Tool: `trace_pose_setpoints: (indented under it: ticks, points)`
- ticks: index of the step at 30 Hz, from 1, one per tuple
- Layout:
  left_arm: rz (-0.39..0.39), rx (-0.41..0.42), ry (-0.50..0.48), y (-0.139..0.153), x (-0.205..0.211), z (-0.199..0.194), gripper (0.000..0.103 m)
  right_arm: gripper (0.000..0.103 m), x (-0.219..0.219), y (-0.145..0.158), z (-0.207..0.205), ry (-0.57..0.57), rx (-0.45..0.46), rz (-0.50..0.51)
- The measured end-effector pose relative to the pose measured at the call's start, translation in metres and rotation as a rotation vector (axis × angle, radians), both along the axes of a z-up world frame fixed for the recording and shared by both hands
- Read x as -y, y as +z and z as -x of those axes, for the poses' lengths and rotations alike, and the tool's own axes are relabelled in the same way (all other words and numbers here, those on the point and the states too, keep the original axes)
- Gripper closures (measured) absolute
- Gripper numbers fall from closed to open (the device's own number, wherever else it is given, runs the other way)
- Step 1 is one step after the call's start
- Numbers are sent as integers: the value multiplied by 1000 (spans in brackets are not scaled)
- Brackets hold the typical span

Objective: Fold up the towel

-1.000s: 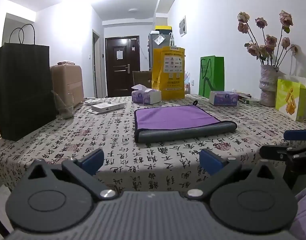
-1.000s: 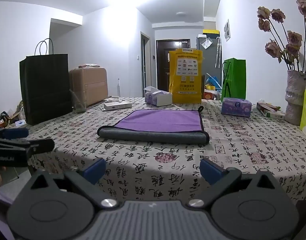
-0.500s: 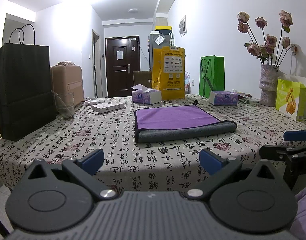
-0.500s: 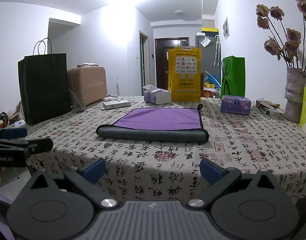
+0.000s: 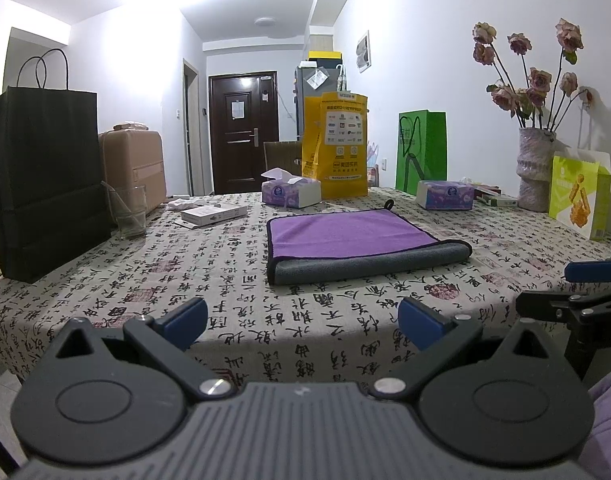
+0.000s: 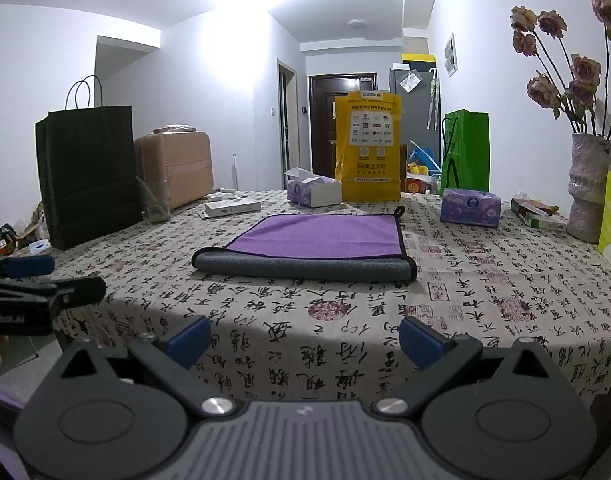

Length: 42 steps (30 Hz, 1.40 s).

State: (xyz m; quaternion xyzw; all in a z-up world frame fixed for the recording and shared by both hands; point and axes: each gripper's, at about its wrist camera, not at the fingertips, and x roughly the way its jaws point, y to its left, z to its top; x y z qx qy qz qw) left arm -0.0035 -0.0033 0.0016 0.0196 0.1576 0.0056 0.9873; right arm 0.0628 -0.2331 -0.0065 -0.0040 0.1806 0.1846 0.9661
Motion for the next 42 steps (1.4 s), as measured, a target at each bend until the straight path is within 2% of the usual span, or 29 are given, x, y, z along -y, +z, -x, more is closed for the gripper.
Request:
trace_pose_setpoints:
  ticks: [42]
  points:
    - [-4,-3,-3,-2,4,0,0,2,1,-2,-1,6,-12,-7]
